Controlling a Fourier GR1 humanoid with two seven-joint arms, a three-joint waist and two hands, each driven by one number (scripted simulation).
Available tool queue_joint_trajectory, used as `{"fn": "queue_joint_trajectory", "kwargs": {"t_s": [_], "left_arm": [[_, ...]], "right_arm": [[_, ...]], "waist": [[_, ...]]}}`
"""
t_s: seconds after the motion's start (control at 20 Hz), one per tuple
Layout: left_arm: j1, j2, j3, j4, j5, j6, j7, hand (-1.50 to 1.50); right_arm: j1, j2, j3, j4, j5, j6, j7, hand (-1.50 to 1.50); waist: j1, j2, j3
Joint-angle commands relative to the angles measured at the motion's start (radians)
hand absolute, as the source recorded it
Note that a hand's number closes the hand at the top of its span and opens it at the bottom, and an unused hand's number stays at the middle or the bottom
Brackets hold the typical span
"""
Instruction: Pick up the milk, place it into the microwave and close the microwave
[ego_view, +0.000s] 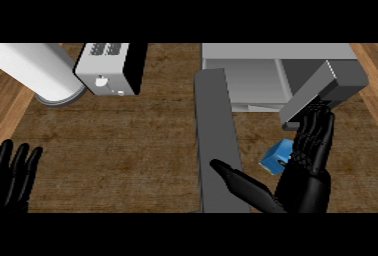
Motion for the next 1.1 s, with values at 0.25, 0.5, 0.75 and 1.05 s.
{"fn": "queue_joint_trajectory", "kwargs": {"t_s": [0.25, 0.5, 0.75, 1.05], "left_arm": [[0.168, -0.01, 0.026, -0.04, 0.006, -0.092, -0.094, -1.5], [0.151, -0.02, 0.027, -0.047, 0.03, -0.098, -0.066, -1.5], [0.081, -0.005, 0.078, -0.02, 0.052, -0.079, -0.049, -1.5], [0.086, -0.019, 0.075, -0.048, 0.058, -0.089, -0.019, -1.5]], "right_arm": [[0.106, 0.007, -0.089, 0.095, -0.167, 0.004, -0.197, -1.5], [0.2, 0.013, -0.15, 0.154, -0.343, 0.078, -0.395, -1.5], [0.308, 0.01, -0.216, 0.217, -0.457, 0.185, -0.582, -1.5], [0.304, -0.005, -0.31, 0.326, -0.56, 0.297, -0.696, -1.5]], "waist": [[0.004, -0.001, 0.0], [0.0, -0.001, 0.0], [-0.007, -0.001, 0.0], [-0.005, 0.0, 0.0]]}}
